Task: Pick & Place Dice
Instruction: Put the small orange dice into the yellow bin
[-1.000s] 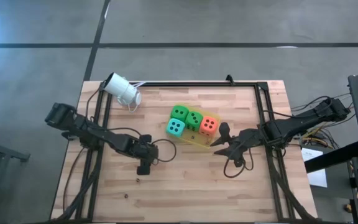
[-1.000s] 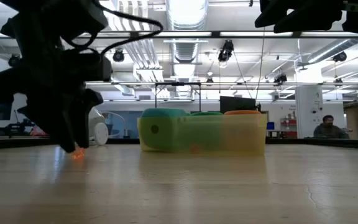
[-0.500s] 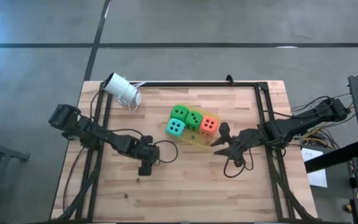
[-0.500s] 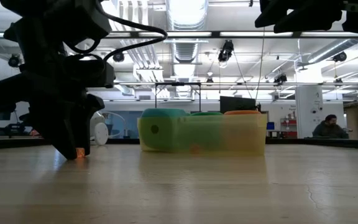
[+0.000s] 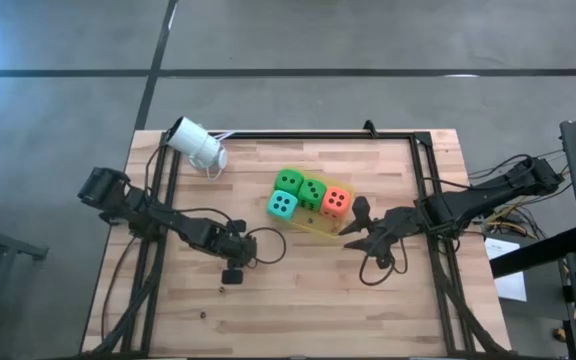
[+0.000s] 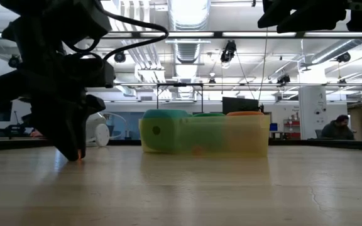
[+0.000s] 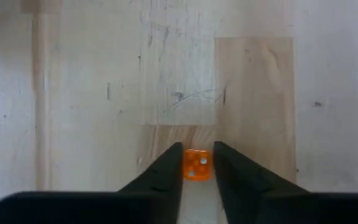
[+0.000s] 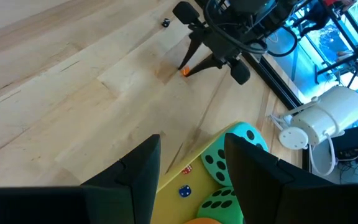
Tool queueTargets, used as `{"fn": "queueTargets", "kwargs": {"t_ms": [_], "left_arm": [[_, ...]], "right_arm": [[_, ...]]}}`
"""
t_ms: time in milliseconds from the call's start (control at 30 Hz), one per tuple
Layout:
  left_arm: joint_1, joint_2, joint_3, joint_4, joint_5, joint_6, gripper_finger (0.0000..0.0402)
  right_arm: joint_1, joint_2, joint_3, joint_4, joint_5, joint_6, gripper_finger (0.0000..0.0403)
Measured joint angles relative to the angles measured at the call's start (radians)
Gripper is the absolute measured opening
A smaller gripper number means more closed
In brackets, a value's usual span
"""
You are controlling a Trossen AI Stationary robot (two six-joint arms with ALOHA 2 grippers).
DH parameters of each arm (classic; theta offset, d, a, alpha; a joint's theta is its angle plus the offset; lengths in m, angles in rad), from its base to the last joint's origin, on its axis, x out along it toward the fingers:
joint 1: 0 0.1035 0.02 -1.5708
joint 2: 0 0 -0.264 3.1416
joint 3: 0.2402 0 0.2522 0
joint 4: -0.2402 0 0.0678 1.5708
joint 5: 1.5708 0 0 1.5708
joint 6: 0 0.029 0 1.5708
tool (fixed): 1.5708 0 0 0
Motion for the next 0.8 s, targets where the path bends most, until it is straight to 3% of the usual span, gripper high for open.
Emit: {"fn": "queueTargets", "kwargs": {"t_ms": [167, 500, 800], "left_arm": [[0.000, 0.000, 0.000, -0.003, -0.003, 0.005, 0.0047], [0.001, -0.010, 0.029, -0.027, -0.025, 0.005, 0.0047], [0.002, -0.024, 0.162, -0.022, -0.115, 0.031, 0.0047]], "right_arm": [[0.000, 0.000, 0.000, 0.000, 0.000, 0.000, 0.0173], [0.000, 0.000, 0.000, 0.000, 0.000, 0.000, 0.0173], [0.000, 0.000, -0.003, 0.000, 0.001, -0.038, 0.0173]]}}
